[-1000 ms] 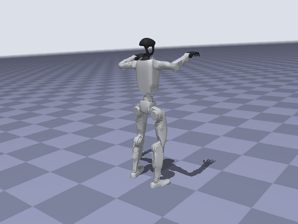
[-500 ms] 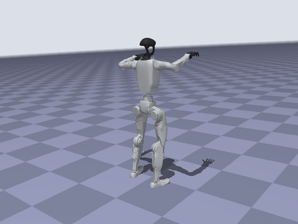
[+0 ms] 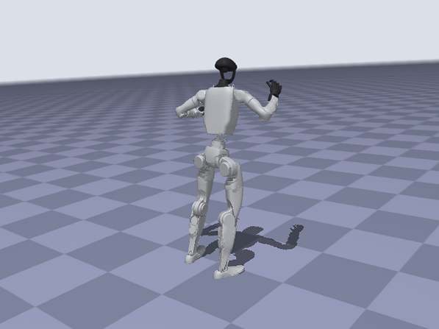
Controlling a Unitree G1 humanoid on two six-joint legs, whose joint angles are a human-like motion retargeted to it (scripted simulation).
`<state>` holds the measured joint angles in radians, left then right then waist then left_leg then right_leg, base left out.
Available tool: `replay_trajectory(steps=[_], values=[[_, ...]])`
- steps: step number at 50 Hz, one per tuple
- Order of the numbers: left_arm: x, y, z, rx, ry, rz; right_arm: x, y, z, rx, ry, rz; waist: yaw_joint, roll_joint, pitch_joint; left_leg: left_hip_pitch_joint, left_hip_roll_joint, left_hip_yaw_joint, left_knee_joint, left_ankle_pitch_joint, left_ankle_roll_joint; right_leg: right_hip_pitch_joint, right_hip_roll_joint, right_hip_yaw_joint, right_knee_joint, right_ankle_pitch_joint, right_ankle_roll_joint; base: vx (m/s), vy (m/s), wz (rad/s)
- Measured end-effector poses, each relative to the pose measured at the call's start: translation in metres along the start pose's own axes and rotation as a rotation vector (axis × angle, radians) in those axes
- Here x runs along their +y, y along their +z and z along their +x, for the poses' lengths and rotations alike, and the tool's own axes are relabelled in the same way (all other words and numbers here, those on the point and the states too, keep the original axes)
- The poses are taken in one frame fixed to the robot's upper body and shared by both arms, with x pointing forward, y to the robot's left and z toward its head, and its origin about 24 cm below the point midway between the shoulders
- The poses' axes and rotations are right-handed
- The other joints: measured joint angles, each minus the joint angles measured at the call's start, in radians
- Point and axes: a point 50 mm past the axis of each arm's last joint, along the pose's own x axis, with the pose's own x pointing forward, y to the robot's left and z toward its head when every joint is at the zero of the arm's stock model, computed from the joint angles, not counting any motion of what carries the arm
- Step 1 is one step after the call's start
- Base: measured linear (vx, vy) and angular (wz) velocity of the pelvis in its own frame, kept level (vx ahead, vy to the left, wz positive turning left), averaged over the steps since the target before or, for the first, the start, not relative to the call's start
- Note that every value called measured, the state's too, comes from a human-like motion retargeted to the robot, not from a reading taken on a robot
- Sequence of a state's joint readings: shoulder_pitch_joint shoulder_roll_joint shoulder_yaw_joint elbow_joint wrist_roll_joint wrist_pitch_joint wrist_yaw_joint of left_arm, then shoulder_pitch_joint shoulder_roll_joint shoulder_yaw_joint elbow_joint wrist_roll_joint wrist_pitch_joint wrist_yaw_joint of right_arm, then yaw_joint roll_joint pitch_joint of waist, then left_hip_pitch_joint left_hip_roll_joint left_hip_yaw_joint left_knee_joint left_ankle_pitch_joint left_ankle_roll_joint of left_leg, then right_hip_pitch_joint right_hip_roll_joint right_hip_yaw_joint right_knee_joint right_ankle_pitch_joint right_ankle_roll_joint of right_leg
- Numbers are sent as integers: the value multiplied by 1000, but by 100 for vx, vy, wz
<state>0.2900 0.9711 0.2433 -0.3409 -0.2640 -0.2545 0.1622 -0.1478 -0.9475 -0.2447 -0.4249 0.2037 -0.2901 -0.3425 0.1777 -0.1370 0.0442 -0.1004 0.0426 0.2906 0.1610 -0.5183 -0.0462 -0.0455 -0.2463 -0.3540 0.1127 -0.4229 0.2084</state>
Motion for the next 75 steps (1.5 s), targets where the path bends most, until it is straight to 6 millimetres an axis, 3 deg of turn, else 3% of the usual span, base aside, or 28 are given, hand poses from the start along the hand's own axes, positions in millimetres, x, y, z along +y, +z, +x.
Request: replay_trajectory(steps=[7,10,12,15,18,20,22,25,28,31,33,35,38,40,43,45,47,50,53,55,57,60,62,65,68,70,72,75], values=[[-31,-10,-41,150,-97,-278,31,41,3,-141,-57,450,161,-79,104,-95,-34,40,201,-42,135,-17,-71,9,12,5,16,35,9,-6],[-41,-18,-49,192,-51,-393,48,41,-11,-69,-54,648,171,-52,171,-113,0,33,341,-74,163,-61,-95,19,220,-1,-80,45,20,9],[-57,-14,-36,129,22,-462,61,28,-29,50,-53,701,119,3,214,-81,38,11,383,-107,154,-175,-102,67,571,-29,-170,50,20,66],[-81,24,12,-114,160,-569,72,6,-72,308,-102,773,-37,73,255,-25,66,-55,366,-143,102,-376,-60,155,978,-72,-186,58,11,133],[-72,99,55,-506,252,-603,59,5,-116,503,-93,825,-222,146,241,50,95,-121,219,-75,31,-527,-37,100,1015,-101,-170,74,-1,131],[-56,143,63,-750,301,-533,41,14,-133,550,33,696,-346,198,210,85,117,-152,118,41,-6,-583,-40,6,867,-81,-181,87,-12,101],[-45,171,63,-896,343,-546,30,18,-143,611,140,584,-451,245,188,118,136,-182,43,208,-36,-572,-1,-69,581,-27,-170,98,-26,87],[-45,188,62,-967,351,-711,35,12,-159,735,160,630,-541,251,204,208,120,-219,-5,440,-31,-472,70,-74,182,53,-118,109,-38,46],[-59,166,74,-838,292,-575,65,2,-157,705,252,679,-492,177,261,235,48,-229,232,465,66,-336,82,0,107,101,-135,112,-40,-68],[-97,99,74,-492,171,-446,101,-13,-143,634,292,732,-375,161,304,58,15,-235,751,299,106,-286,88,75,255,-19,-202,105,-31,-118],[-128,44,48,-195,103,-477,126,-18,-120,552,257,776,-285,169,320,-93,16,-223,1047,201,126,-289,97,117,392,-130,-224,105,-23,-120],[-137,2,1,44,46,-523,137,-5,-73,331,219,790,-196,151,316,-244,18,-188,1234,136,157,-272,96,153,459,-204,-216,113,-19,-116],[-105,-20,-59,219,-49,-495,118,40,-7,-40,73,881,-39,64,258,-437,7,-98,1236,78,214,-174,77,205,353,-178,-159,127,-15,-108],[-84,-22,-83,300,-90,-511,103,61,9,-156,-45,1028,78,-15,213,-514,-6,-20,1069,70,241,-92,49,237,224,-56,-113,139,-6,-104],[-66,-21,-100,359,-66,-566,100,72,5,-178,-100,1184,205,-107,166,-475,-37,94,563,131,223,53,21,283,35,257,-53,148,8,-102],[-61,-21,-101,346,-36,-586,105,71,-4,-155,-45,1161,250,-103,158,-371,-57,118,180,181,163,181,48,346,-60,444,-41,154,21,-94],[-64,-21,-89,281,-3,-591,115,63,-19,-85,54,1118,250,-43,172,-268,-46,96,-31,192,92,304,100,405,-52,498,-75,154,29,-43],[-83,-20,-53,144,52,-569,140,39,-54,129,193,1085,188,65,187,-156,9,53,-34,201,81,340,148,326,254,382,-150,147,31,23],[-116,-8,11,4,128,-550,165,4,-112,482,212,982,103,72,205,-124,8,4,211,24,176,144,52,242,828,185,-217,131,25,51],[-120,29,58,-173,177,-524,163,-9,-151,678,186,915,36,46,220,-110,-16,-8,340,-92,191,-21,29,289,1109,79,-235,125,16,70],[-99,86,91,-449,215,-445,138,-7,-167,713,209,886,-64,43,195,-86,-24,-26,360,-130,146,-197,64,318,1219,27,-222,129,10,98],[-60,149,102,-758,307,-234,96,4,-171,687,364,824,-268,118,114,0,0,-89,250,-63,58,-380,104,237,1082,11,-208,139,3,129],[-51,166,99,-829,349,-219,81,3,-178,752,408,795,-393,182,79,78,28,-139,160,71,7,-402,113,141,797,49,-206,149,-12,142],[-54,178,95,-862,316,-394,71,-6,-188,870,386,768,-528,225,83,225,33,-222,37,328,-34,-331,120,46,242,146,-164,155,-30,126],[-61,177,88,-862,247,-474,86,-18,-189,870,416,690,-545,172,161,431,2,-279,-19,470,23,-251,111,76,-27,193,-87,156,-40,15],[-70,163,82,-809,179,-521,107,-27,-182,837,431,692,-504,121,216,480,-34,-263,125,427,97,-205,87,114,-12,236,-88,147,-35,-87],[-88,131,77,-648,118,-543,134,-36,-172,804,429,747,-442,99,254,400,-30,-199,442,321,149,-182,75,148,141,160,-146,140,-29,-98],[-121,57,48,-253,81,-518,174,-39,-135,655,433,766,-360,120,263,157,51,-142,923,142,214,-194,87,163,405,-57,-201,136,-23,-36]])
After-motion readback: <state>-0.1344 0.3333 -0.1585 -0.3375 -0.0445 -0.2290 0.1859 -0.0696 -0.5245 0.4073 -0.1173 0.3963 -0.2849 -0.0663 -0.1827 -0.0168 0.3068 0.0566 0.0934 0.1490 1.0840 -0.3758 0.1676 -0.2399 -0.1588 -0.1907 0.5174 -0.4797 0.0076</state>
